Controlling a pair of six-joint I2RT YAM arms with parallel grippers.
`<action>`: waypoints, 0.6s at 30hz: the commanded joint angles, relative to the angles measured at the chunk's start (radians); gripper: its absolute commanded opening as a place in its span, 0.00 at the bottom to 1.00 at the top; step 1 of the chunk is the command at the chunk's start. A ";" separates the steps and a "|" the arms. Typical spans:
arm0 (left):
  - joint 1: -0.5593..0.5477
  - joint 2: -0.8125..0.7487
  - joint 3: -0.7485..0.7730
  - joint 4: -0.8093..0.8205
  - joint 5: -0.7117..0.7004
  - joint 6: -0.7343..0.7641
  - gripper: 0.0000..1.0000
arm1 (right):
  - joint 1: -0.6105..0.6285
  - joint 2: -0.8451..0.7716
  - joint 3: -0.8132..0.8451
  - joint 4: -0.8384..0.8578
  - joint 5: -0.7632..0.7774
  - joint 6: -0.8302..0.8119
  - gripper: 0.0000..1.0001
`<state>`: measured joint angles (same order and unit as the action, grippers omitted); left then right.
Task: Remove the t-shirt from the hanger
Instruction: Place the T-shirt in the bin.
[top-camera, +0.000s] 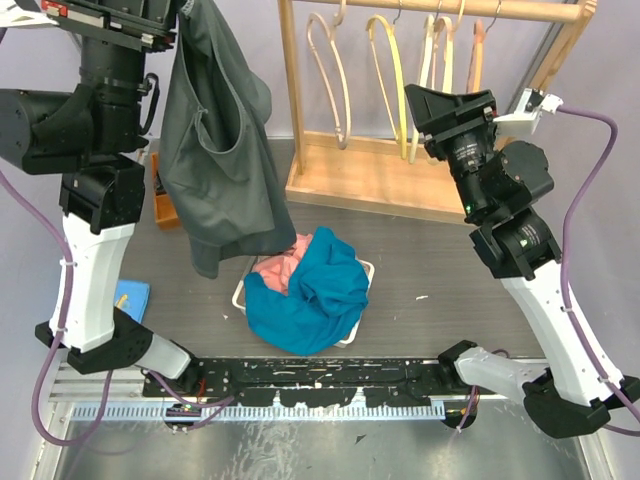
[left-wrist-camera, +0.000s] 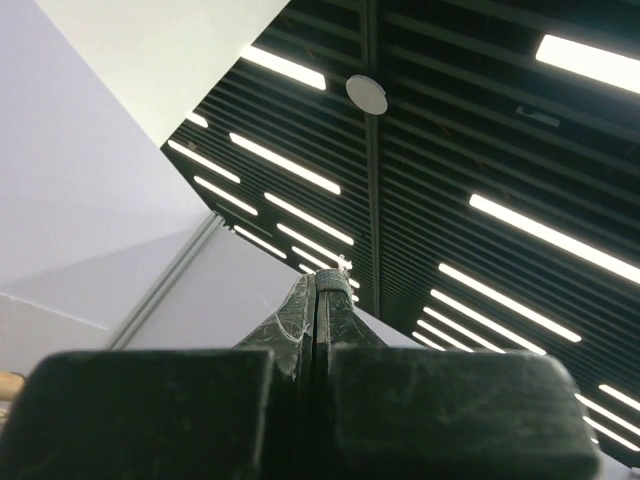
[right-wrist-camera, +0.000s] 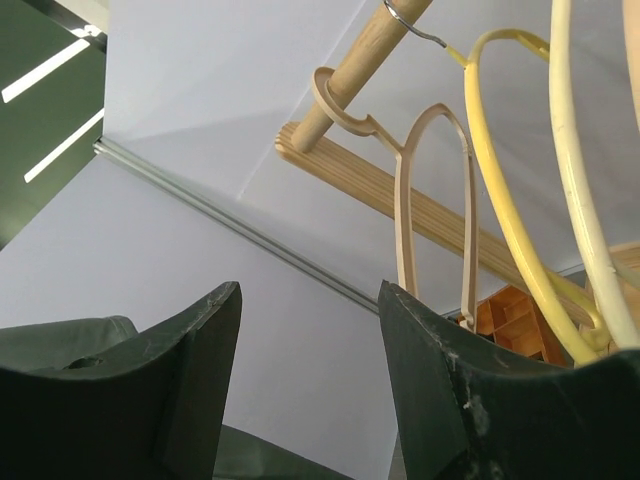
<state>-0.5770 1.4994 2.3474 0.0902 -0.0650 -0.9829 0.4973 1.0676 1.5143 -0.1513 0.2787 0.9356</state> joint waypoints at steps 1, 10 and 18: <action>-0.001 -0.027 -0.052 0.050 0.017 -0.072 0.00 | -0.002 -0.037 0.004 0.020 0.031 -0.032 0.63; -0.046 -0.140 -0.301 -0.069 0.089 -0.016 0.00 | -0.001 -0.090 -0.007 -0.034 0.062 -0.052 0.63; -0.249 -0.221 -0.476 -0.289 0.022 0.173 0.00 | -0.002 -0.132 -0.010 -0.087 0.079 -0.057 0.64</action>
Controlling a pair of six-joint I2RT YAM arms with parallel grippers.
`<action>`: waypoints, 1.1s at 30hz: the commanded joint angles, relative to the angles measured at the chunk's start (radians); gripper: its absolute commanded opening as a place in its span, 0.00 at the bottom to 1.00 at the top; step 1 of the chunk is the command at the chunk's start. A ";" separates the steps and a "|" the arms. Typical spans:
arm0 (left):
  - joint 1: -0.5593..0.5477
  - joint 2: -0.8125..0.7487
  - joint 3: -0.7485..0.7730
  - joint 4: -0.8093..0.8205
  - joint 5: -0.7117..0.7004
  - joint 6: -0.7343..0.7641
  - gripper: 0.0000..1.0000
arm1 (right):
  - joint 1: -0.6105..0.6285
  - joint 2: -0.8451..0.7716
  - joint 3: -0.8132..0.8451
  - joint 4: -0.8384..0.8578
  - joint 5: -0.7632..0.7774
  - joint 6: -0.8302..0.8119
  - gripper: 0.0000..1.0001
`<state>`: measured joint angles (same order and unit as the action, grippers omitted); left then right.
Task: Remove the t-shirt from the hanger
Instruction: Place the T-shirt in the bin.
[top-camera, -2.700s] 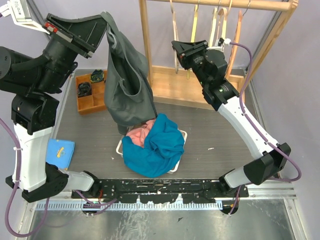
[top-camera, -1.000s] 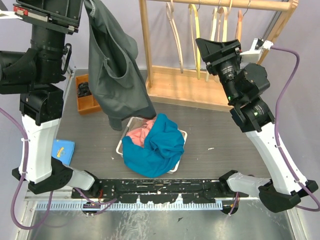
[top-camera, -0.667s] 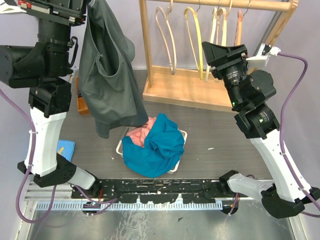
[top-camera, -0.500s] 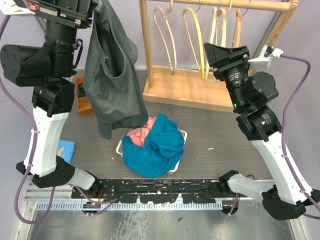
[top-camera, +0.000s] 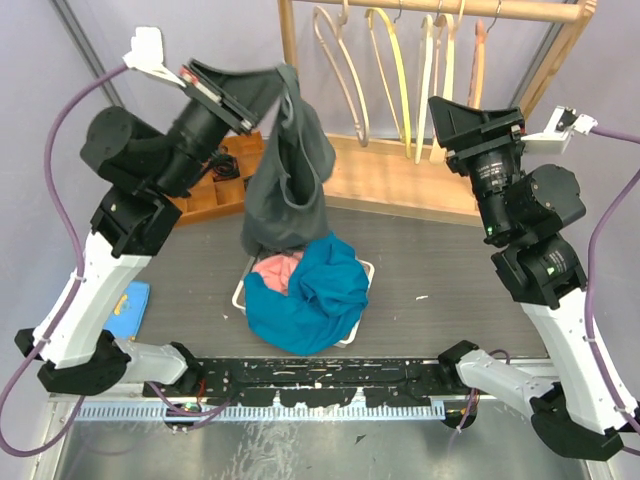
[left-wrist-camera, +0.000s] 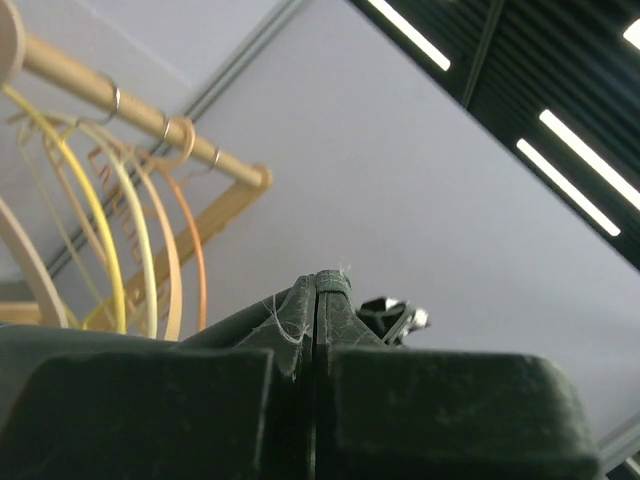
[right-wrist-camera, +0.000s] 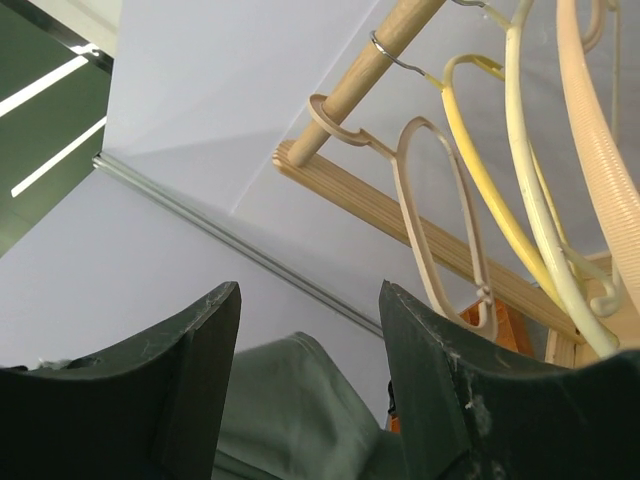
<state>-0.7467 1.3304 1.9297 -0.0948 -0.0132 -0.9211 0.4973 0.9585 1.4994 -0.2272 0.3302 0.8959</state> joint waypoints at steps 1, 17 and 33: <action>-0.112 -0.052 -0.073 -0.138 -0.054 0.130 0.00 | -0.002 -0.029 0.004 -0.019 0.031 -0.020 0.63; -0.491 -0.115 -0.104 -0.445 -0.179 0.165 0.00 | -0.002 -0.075 0.009 -0.124 0.059 -0.046 0.64; -0.603 -0.138 0.074 -0.578 -0.421 0.333 0.00 | -0.002 -0.075 0.018 -0.166 0.055 -0.053 0.64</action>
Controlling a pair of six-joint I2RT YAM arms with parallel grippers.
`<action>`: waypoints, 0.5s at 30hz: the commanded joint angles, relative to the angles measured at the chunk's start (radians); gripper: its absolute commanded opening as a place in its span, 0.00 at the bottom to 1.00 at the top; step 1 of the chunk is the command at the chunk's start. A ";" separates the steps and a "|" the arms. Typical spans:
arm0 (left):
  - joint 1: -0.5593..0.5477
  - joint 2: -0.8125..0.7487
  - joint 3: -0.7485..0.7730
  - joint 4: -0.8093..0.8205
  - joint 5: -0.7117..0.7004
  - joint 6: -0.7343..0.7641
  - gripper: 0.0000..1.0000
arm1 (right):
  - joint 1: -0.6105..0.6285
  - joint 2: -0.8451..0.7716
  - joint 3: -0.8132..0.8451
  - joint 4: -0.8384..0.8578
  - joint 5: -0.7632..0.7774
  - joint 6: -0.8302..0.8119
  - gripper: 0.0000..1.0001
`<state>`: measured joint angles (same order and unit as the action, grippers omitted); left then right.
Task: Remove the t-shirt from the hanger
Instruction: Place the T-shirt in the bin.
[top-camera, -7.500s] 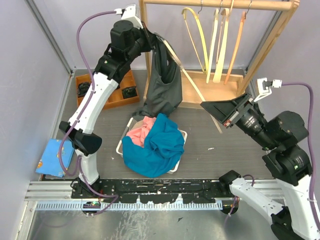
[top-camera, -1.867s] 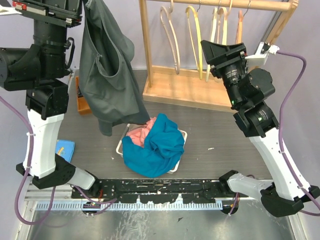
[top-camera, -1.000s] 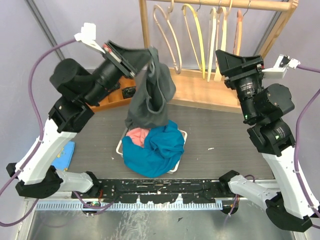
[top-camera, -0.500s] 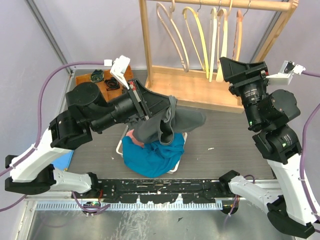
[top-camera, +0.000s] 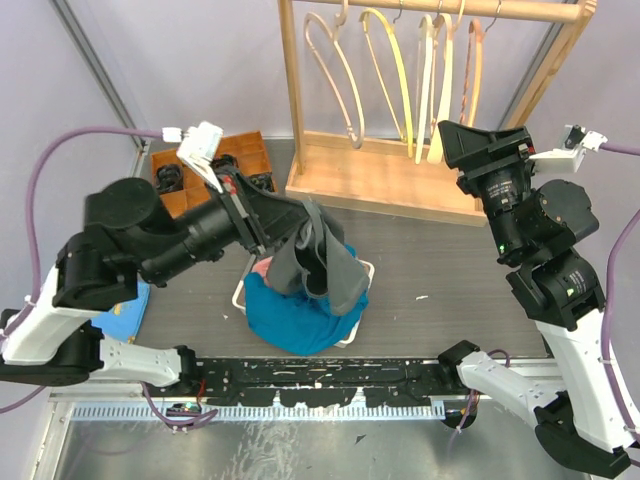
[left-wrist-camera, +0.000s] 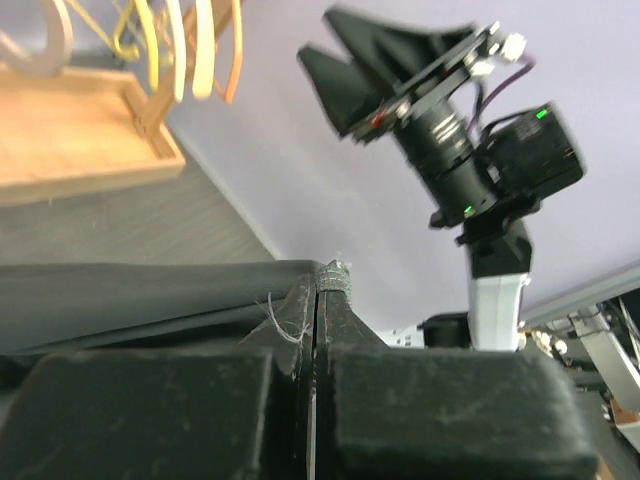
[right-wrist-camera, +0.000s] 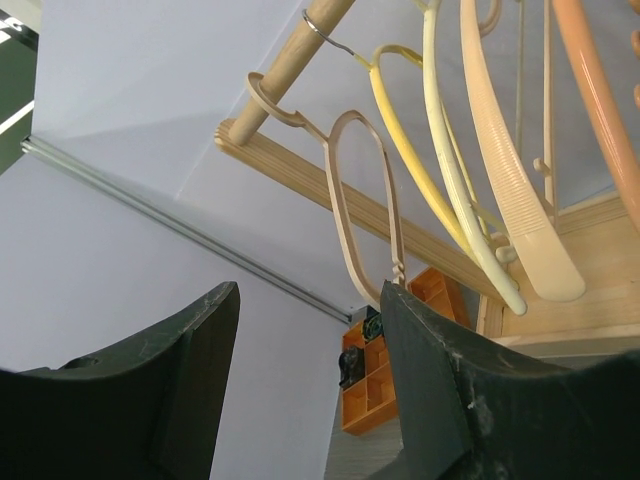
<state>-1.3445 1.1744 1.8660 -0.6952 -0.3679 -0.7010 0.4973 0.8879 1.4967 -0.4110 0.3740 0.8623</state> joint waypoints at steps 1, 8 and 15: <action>-0.005 0.036 0.180 0.025 -0.070 0.138 0.00 | -0.002 -0.003 0.021 0.019 0.010 -0.020 0.65; -0.006 0.162 0.422 0.088 -0.034 0.241 0.00 | -0.001 -0.008 0.027 0.021 0.016 -0.027 0.65; -0.006 0.189 0.492 0.236 -0.017 0.302 0.00 | -0.002 -0.031 0.022 0.032 0.022 -0.028 0.65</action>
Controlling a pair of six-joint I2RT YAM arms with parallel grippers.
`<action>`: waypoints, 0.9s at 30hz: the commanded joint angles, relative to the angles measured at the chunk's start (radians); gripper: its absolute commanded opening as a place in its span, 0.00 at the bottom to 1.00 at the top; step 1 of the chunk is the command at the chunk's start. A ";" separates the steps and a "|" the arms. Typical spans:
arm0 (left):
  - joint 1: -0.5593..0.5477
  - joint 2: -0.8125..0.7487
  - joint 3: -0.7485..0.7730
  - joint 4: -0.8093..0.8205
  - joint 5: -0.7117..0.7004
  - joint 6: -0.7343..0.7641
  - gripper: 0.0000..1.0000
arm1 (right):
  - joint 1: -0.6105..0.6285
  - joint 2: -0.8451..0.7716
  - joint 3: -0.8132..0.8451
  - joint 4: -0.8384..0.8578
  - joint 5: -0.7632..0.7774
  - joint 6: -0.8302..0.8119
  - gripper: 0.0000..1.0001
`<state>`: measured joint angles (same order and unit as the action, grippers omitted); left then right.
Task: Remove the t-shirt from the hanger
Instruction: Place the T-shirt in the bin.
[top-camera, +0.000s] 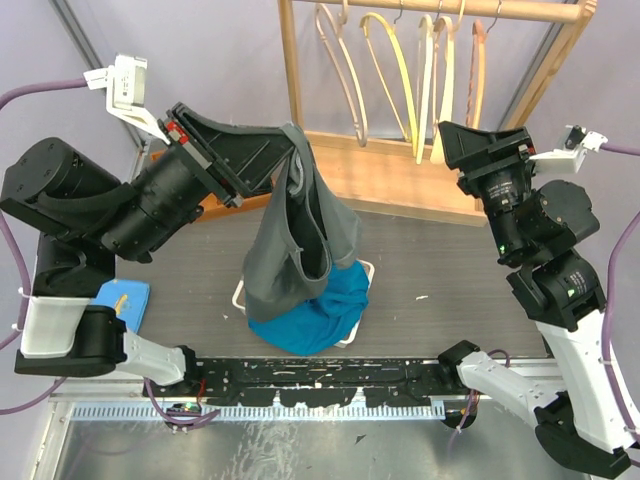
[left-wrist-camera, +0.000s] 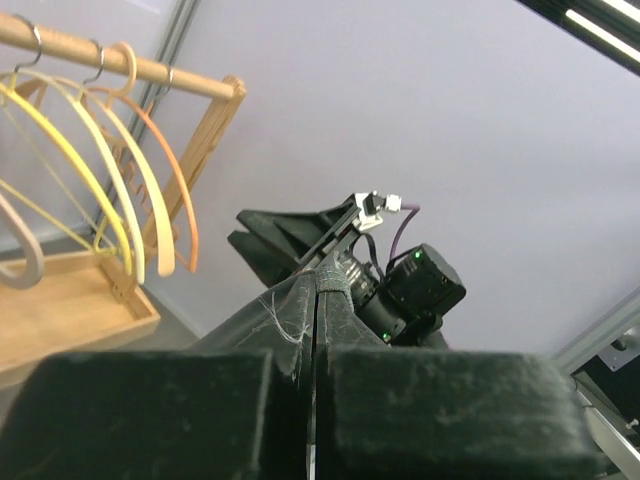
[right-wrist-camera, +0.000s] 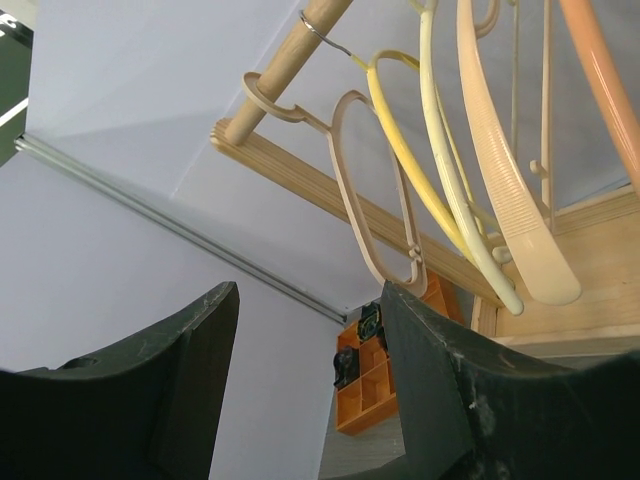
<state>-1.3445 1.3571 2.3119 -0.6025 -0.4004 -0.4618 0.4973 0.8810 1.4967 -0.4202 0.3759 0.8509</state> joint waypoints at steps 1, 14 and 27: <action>-0.006 0.007 0.045 0.171 0.015 0.068 0.00 | -0.002 -0.029 0.022 0.042 0.021 -0.017 0.65; -0.005 0.008 0.000 0.308 0.014 0.004 0.00 | -0.002 -0.065 0.027 0.033 0.035 -0.024 0.65; -0.005 -0.046 -0.321 0.349 -0.004 -0.172 0.00 | -0.002 -0.074 0.030 0.001 0.034 -0.019 0.65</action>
<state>-1.3449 1.3224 2.0212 -0.3141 -0.3950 -0.5797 0.4973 0.8112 1.4994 -0.4347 0.3954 0.8402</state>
